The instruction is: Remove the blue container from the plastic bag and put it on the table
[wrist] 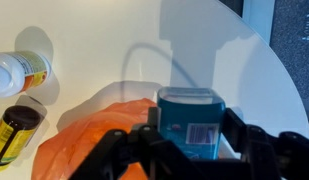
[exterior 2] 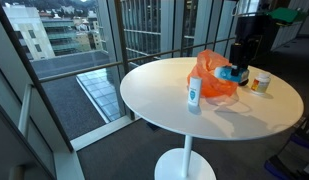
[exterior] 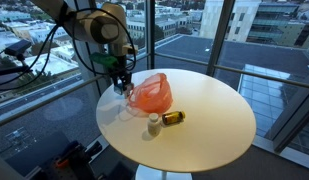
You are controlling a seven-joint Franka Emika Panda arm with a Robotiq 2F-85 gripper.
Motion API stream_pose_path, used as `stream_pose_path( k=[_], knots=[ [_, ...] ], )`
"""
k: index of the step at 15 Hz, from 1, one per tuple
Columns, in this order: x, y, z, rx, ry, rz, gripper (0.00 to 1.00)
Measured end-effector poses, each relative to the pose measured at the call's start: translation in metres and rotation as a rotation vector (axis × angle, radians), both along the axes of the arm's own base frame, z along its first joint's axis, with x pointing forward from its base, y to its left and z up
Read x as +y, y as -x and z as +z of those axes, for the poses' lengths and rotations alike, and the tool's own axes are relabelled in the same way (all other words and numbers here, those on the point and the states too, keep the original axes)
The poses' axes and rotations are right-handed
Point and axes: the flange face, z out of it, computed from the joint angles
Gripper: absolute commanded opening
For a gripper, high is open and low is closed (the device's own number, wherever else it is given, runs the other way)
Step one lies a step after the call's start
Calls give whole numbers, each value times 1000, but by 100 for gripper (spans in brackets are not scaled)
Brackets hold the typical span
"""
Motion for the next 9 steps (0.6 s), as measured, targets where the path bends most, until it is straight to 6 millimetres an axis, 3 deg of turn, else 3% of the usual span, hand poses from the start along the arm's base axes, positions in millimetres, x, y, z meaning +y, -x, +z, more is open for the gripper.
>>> stream_pose_path(
  k=[2,3,9],
  knots=[
    [1,1,-2,2,0,3,64],
    [1,1,-3,3,0,3,39],
    [6,0,-13,10,0,12,39]
  ],
)
